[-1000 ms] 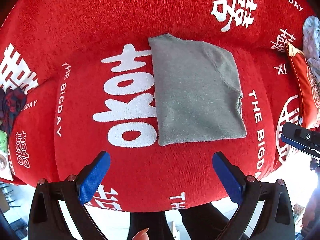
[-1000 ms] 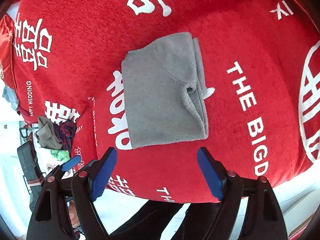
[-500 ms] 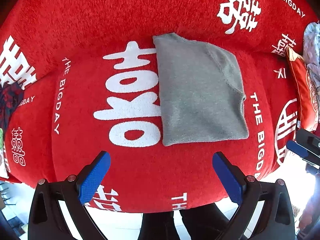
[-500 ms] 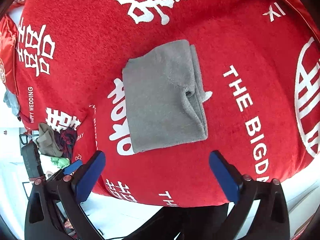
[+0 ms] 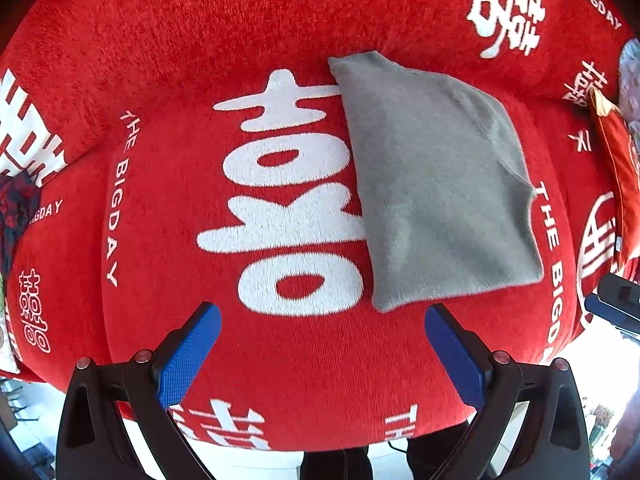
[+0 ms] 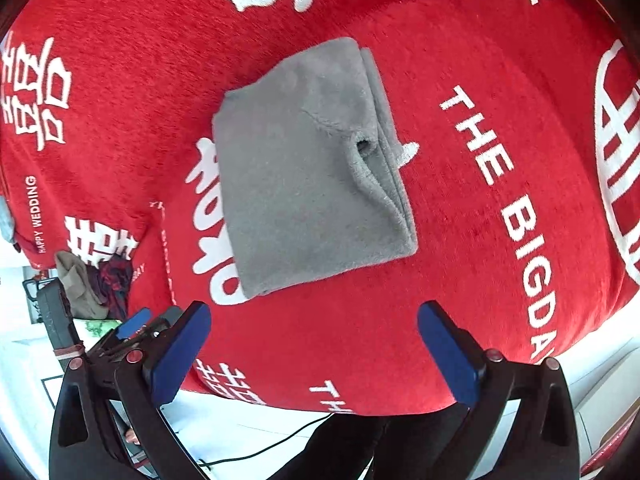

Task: Fold small clothes

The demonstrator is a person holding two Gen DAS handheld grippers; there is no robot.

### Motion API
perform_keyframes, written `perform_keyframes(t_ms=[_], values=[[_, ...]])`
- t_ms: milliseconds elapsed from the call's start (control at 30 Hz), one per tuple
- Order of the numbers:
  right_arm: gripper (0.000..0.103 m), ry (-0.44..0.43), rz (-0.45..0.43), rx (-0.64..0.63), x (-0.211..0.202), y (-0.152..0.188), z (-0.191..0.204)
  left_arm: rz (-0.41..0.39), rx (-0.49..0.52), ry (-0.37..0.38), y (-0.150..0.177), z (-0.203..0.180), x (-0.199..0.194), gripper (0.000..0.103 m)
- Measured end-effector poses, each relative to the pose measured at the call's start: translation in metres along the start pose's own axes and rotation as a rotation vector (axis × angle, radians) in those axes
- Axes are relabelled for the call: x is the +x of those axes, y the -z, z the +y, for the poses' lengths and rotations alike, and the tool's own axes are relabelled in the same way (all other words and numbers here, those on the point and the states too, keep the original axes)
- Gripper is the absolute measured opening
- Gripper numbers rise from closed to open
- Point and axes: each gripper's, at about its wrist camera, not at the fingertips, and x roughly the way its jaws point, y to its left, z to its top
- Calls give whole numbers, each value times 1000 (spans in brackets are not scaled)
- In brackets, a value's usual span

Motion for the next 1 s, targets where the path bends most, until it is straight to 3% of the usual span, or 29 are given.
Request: perform_keyframes(t_ms=[400, 600, 800, 1000], values=[[103, 7, 77, -31, 30, -89, -38, 0, -86, -32, -50, -18, 41, 102], [103, -18, 113, -89, 49, -132, -54, -48, -137, 95, -84, -9, 64, 102], [103, -192, 130, -97, 72, -161, -69, -43, -63, 162, -118, -19, 97, 102], [103, -330, 184, -107, 95, -165, -73, 29, -25, 320, -133, -34, 126, 102]])
